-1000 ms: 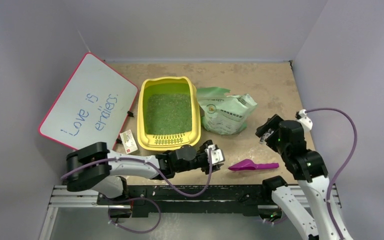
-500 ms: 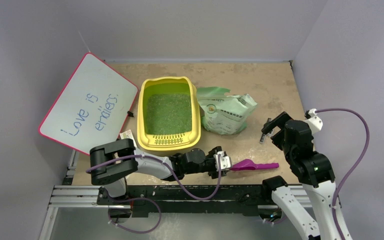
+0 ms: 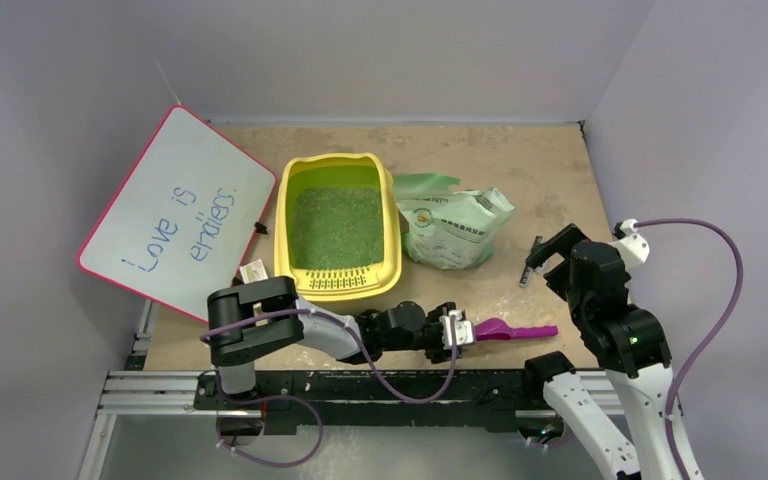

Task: Fill the litter box with clean litter
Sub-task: Pick up the spatula from the center of the board.

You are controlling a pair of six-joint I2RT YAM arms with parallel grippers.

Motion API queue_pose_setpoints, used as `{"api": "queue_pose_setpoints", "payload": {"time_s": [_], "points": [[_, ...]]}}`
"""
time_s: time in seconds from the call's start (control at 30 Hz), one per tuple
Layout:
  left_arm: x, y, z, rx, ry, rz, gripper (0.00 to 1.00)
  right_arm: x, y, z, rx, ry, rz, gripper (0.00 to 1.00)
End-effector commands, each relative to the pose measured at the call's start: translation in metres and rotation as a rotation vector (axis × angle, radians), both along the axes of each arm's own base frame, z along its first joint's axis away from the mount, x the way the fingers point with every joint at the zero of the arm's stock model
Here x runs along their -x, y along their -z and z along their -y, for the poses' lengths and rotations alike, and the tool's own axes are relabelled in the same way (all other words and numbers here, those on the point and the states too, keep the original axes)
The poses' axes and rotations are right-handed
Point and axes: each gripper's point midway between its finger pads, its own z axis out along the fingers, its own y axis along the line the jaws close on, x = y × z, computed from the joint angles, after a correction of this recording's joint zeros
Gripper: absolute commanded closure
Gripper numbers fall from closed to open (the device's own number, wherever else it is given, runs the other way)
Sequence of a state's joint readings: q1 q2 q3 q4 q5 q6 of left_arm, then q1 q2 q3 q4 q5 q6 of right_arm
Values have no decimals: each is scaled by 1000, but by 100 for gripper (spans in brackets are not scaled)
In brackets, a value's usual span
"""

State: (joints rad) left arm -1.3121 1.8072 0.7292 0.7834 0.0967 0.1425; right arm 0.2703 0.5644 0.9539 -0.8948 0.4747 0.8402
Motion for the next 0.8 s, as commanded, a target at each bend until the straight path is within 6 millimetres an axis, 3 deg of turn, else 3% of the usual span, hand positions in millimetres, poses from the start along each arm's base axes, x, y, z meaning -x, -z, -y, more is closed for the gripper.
{"api": "queue_pose_setpoints", "payload": {"time_s": [0.0,0.27,0.37,0.57,0.7,0.77], "points": [[-3,-17,15,56,-2,46,44,0,-17,7,15,33,42,1],[-11,-10,23,64,-36,66,48,0,-17,8,13,36,48,1],[-14,-11,26,81,-58,64,54,-1,-18,6,10,31,49,1],[-16,-12,27,86,-70,64,76,-3,-17,4,9,22,46,1],[-20,-23,22,95,-96,80,97,-4,-19,4,9,21,52,1],[-19,-27,18,96,-96,81,100,-5,-19,4,15,18,53,1]]}}
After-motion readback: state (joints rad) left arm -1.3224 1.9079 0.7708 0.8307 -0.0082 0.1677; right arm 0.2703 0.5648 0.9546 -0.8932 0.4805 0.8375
